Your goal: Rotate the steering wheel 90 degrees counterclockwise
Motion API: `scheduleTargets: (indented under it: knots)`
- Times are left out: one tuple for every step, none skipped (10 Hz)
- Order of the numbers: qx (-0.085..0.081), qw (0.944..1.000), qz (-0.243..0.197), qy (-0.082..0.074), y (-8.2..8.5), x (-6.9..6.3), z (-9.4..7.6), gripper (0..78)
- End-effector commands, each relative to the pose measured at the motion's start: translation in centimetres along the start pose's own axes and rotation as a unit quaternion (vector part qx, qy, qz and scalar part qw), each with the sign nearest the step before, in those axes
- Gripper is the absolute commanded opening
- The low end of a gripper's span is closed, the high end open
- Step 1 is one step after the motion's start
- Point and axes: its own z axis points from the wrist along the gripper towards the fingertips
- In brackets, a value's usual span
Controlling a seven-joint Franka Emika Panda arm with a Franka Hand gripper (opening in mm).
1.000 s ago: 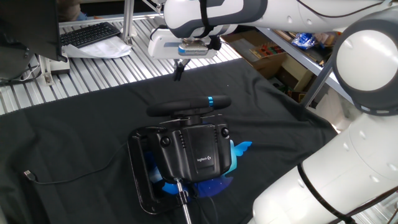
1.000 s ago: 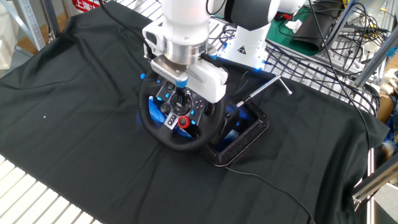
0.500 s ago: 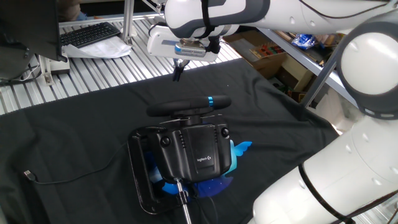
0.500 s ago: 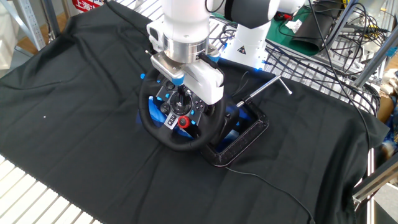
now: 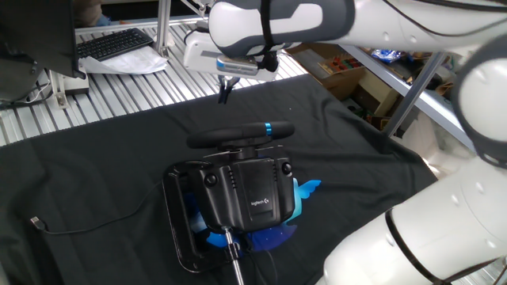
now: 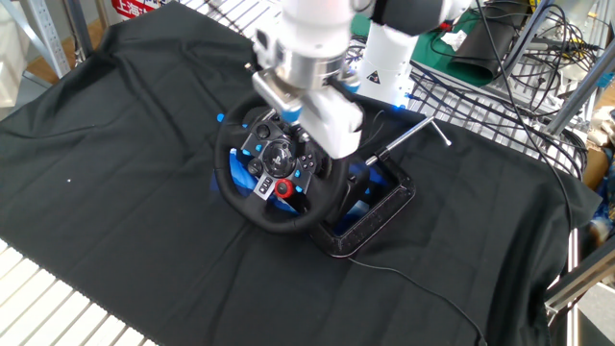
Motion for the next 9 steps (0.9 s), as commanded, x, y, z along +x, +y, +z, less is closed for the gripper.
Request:
scheduleTargets:
  knots:
    - [0.010,0.9991,0.039,-0.012,0.6,1.7,-1.5,0.0]
    - [0.014,0.9980,0.059,-0.016,1.0,2.2,-2.1,0.0]
    - [0.023,0.9967,0.074,-0.021,1.1,2.5,-2.3,0.0]
    - [0.029,0.9959,0.082,-0.025,1.2,2.5,-2.4,0.0]
    - [0.037,0.9931,0.107,-0.031,1.4,2.7,-2.4,0.0]
    - [0.042,0.9907,0.124,-0.036,1.7,3.1,-2.3,0.0]
    - [0.045,0.9871,0.148,-0.040,2.0,3.4,-2.0,0.0]
    - [0.046,0.9827,0.174,-0.044,2.4,4.0,-1.5,0.0]
    - [0.045,0.9790,0.194,-0.045,2.7,4.4,-1.2,0.0]
